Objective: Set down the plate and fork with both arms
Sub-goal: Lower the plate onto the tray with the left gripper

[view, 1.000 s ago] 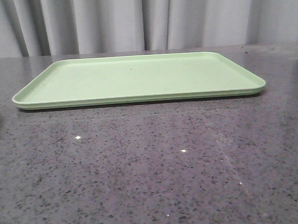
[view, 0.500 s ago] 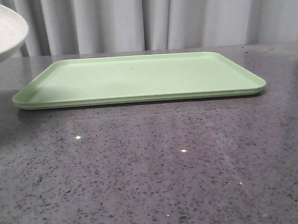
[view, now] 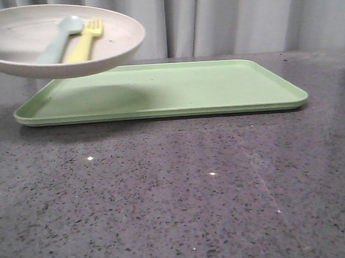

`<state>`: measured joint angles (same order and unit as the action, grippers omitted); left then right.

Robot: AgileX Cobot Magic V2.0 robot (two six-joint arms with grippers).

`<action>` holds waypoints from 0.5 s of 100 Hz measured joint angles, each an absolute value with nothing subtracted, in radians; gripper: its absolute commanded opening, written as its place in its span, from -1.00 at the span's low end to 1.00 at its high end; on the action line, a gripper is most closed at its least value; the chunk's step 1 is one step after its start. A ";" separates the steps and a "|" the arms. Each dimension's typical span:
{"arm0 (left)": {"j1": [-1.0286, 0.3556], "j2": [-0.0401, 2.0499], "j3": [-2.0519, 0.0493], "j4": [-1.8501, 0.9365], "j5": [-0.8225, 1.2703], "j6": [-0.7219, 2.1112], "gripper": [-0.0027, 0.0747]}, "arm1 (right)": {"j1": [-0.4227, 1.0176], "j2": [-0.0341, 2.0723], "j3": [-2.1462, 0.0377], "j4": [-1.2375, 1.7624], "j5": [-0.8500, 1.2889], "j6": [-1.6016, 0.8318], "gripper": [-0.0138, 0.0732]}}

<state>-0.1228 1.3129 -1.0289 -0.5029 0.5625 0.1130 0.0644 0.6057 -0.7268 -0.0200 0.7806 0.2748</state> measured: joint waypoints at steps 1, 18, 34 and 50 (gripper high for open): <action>-0.128 1.320 -1.035 -0.509 0.559 0.113 -0.99 | 0.064 0.606 -0.727 -0.020 0.781 0.275 0.43; -0.224 1.475 -1.111 -0.577 0.494 0.113 -0.99 | 0.064 0.606 -0.727 -0.020 0.781 0.275 0.43; -0.279 1.586 -1.142 -0.659 0.418 0.113 -0.98 | 0.064 0.606 -0.727 -0.020 0.781 0.275 0.43; -0.294 1.647 -1.155 -0.690 0.376 0.113 -0.98 | 0.064 0.606 -0.727 -0.020 0.782 0.275 0.43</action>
